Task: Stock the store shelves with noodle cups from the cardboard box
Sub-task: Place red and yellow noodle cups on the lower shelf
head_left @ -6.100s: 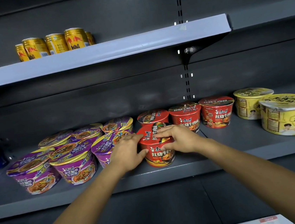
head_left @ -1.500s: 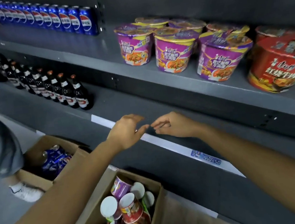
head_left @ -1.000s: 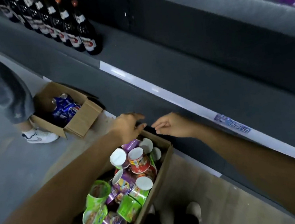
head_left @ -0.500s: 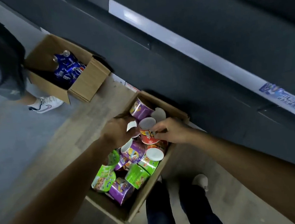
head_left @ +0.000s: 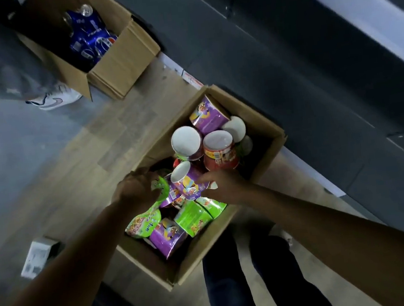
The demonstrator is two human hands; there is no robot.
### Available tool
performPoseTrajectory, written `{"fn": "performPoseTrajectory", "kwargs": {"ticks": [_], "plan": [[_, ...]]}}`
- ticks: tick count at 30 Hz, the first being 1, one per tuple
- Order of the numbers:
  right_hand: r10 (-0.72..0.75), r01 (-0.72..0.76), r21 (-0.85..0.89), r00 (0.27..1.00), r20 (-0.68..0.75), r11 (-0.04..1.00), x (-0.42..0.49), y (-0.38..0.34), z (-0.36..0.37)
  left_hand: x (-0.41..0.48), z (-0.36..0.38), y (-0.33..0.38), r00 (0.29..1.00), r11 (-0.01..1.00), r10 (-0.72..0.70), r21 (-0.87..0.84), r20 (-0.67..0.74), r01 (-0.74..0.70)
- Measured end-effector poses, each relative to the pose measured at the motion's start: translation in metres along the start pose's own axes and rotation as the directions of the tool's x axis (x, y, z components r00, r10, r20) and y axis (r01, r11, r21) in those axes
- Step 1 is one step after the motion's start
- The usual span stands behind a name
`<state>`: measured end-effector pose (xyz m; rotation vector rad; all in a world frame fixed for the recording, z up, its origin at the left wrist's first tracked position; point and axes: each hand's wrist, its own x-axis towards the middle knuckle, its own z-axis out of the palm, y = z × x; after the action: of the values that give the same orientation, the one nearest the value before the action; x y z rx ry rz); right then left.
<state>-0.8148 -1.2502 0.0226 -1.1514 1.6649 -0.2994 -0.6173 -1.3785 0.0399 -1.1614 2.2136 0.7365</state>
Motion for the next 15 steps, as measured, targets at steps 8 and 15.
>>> {"fn": "performPoseTrajectory", "kwargs": {"ticks": [8, 15], "plan": [[-0.003, 0.003, -0.007, 0.999, 0.054, 1.0, 0.049, 0.009, 0.059, 0.026, 0.056, -0.05, 0.999, 0.998, -0.044, 0.046, 0.022, 0.043], [-0.023, 0.023, 0.001, 0.997, 0.077, 1.0, 0.094, 0.015, 0.104, 0.046, 0.09, -0.081, 0.998, 0.997, -0.056, 0.049, 0.029, 0.054]]}}
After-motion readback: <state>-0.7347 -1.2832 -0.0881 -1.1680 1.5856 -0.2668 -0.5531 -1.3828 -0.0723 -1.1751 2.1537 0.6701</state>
